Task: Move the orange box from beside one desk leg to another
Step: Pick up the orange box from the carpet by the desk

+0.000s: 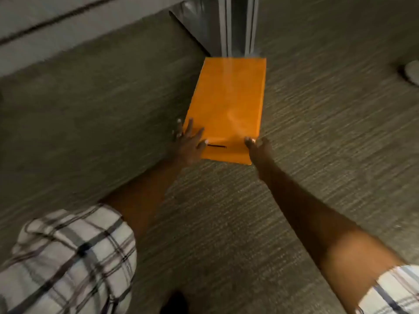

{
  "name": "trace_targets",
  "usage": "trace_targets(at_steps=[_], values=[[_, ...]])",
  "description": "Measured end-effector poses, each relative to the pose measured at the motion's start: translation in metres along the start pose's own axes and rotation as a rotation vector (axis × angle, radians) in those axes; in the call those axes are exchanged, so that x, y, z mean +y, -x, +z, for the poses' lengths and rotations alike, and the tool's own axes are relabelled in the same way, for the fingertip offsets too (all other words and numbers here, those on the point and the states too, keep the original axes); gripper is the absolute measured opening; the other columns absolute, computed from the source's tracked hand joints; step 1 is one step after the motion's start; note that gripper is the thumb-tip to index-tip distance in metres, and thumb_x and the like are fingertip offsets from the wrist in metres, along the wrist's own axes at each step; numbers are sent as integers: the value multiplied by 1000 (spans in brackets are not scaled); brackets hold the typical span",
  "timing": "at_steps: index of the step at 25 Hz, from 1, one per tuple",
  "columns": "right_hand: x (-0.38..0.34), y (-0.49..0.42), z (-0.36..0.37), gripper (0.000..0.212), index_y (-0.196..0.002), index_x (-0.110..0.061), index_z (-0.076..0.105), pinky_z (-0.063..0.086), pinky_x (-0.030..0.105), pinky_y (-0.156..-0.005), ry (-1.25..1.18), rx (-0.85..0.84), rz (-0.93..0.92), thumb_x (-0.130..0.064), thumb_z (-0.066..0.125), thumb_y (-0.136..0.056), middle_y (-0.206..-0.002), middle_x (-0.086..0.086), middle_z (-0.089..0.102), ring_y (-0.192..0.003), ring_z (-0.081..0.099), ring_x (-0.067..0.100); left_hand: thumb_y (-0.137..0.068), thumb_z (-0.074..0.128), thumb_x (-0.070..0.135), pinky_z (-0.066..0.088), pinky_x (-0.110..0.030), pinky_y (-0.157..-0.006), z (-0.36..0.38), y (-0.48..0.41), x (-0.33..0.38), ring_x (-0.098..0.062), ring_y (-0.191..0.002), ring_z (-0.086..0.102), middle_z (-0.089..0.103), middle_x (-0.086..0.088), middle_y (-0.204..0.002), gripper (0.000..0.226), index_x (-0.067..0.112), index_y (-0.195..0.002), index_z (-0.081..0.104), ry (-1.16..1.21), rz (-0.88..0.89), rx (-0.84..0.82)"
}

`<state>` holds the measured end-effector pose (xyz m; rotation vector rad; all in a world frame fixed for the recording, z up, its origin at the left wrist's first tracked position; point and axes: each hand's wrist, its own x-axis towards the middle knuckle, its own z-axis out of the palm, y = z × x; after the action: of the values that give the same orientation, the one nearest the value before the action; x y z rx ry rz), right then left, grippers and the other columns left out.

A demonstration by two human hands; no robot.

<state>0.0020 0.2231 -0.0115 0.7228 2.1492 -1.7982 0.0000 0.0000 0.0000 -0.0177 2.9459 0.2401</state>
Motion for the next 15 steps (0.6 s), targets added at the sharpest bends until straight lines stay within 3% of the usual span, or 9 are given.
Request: trace_targets(at_steps=[2, 5, 8, 11, 15], values=[[7, -20, 9, 65, -144, -5, 48, 48, 41, -91, -27, 5, -52, -45, 66, -96, -132, 13, 58, -125, 58, 33, -103, 41, 46, 15, -49, -124, 11, -24, -6, -40, -156, 2, 3, -12, -170, 63, 20, -158, 25, 241, -113, 29], [12, -47, 15, 67, -147, -8, 47, 50, 54, -107, -86, -67, -71, -45, 68, -95, -146, 13, 57, -130, 56, 34, -97, 60, 31, 36, -34, -110, 16, -57, -16, -33, -148, 34, 29, -17, -164, 72, 11, -157, 25, 745, -236, 155], [14, -54, 13, 65, -147, -6, 49, 47, 60, -111, -91, -102, -77, -37, 71, -94, -146, 16, 57, -133, 56, 38, -84, 77, 31, 47, -40, -106, 12, -56, -31, -31, -135, 52, 48, -12, -153, 82, 14, -153, 36, 1086, -400, 93], [7, -49, 9, 60, -144, -3, 52, 48, 62, -109, -75, -105, -64, -29, 73, -95, -144, 19, 59, -131, 57, 41, -84, 78, 21, 51, -44, -103, 6, -44, -37, -28, -119, 62, 60, -11, -141, 64, 11, -141, 53, 1165, -425, 4], [-11, -30, 26, 53, -140, 0, 57, 50, 63, -107, -36, -151, -131, -24, 72, -95, -139, 20, 63, -127, 61, 40, -82, 79, 18, 52, -43, -100, -7, -18, -65, -29, -119, 62, 60, -12, -141, 66, 10, -142, 52, 1220, -428, 32]])
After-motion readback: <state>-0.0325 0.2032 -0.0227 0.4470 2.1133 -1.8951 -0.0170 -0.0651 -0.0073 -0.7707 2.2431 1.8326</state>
